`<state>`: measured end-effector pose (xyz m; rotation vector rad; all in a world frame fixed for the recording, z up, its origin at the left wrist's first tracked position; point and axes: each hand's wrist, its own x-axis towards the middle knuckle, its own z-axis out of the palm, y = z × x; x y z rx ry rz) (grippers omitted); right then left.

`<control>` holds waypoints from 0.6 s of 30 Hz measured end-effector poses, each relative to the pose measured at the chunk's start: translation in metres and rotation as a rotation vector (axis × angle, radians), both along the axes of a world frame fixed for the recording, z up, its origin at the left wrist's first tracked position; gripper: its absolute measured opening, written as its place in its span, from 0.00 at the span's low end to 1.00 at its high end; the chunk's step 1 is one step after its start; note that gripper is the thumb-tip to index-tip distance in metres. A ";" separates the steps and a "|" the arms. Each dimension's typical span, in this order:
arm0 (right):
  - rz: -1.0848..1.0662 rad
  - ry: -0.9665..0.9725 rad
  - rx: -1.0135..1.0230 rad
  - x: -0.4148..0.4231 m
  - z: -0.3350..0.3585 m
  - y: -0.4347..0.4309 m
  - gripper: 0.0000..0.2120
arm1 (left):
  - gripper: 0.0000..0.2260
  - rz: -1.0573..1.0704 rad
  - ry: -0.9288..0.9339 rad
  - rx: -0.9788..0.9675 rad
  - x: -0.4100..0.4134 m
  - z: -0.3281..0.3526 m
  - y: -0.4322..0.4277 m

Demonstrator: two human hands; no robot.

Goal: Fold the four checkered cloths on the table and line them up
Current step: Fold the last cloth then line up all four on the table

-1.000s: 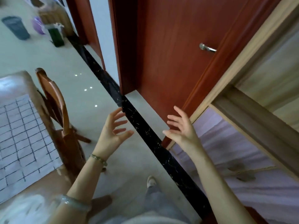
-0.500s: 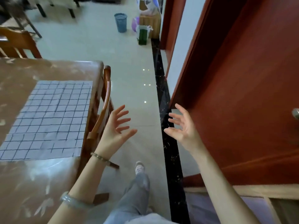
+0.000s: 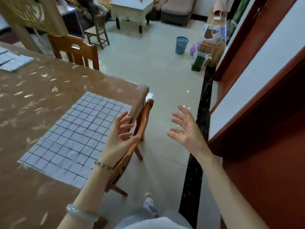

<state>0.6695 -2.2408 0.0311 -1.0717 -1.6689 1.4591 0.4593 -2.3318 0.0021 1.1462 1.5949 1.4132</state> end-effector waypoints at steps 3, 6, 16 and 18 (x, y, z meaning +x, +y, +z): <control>0.089 0.014 0.002 -0.030 0.006 0.030 0.39 | 0.35 0.080 0.018 -0.014 -0.019 0.007 0.010; 0.194 0.018 -0.005 -0.062 0.009 0.055 0.39 | 0.39 0.200 0.014 -0.024 -0.035 0.011 0.014; 0.649 -0.017 -0.003 -0.181 0.004 0.140 0.39 | 0.36 0.638 -0.041 -0.048 -0.083 -0.006 0.029; 0.740 -0.032 0.008 -0.205 0.003 0.158 0.39 | 0.36 0.732 -0.057 -0.054 -0.087 -0.007 0.036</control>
